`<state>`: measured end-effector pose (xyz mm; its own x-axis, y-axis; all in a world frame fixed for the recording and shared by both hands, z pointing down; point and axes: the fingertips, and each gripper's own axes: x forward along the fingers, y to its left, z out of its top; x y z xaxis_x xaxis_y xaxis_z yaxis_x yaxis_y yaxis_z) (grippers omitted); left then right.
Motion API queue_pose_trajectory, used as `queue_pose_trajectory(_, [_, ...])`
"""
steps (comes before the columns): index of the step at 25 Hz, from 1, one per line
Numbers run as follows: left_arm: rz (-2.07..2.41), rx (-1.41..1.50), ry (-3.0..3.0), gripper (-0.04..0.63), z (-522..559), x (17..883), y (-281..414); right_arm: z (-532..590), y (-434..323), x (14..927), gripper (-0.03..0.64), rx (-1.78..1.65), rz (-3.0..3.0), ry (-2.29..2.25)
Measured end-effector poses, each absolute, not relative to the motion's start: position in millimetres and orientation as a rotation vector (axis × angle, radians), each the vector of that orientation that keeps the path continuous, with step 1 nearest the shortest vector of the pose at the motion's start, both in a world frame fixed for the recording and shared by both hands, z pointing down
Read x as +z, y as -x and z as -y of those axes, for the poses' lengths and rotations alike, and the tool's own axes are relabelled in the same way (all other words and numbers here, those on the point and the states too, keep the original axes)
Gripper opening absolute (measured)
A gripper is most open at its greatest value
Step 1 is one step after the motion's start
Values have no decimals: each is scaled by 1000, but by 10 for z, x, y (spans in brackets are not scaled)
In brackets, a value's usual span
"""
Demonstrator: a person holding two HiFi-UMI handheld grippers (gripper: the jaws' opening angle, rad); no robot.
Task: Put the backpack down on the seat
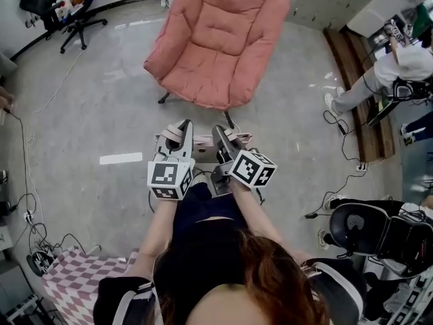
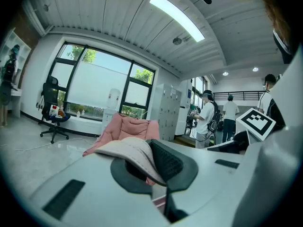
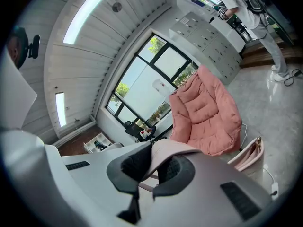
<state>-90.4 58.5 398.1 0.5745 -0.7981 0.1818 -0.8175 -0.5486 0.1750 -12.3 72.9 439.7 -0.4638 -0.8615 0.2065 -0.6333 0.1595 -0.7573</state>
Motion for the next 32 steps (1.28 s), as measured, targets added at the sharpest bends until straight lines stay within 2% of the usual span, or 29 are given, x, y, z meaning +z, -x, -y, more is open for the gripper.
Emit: queue_pose_trajectory(32, [1339, 77, -2598, 18, 85, 3870, 876, -71, 112, 4270, 37, -1101, -2233, 1449])
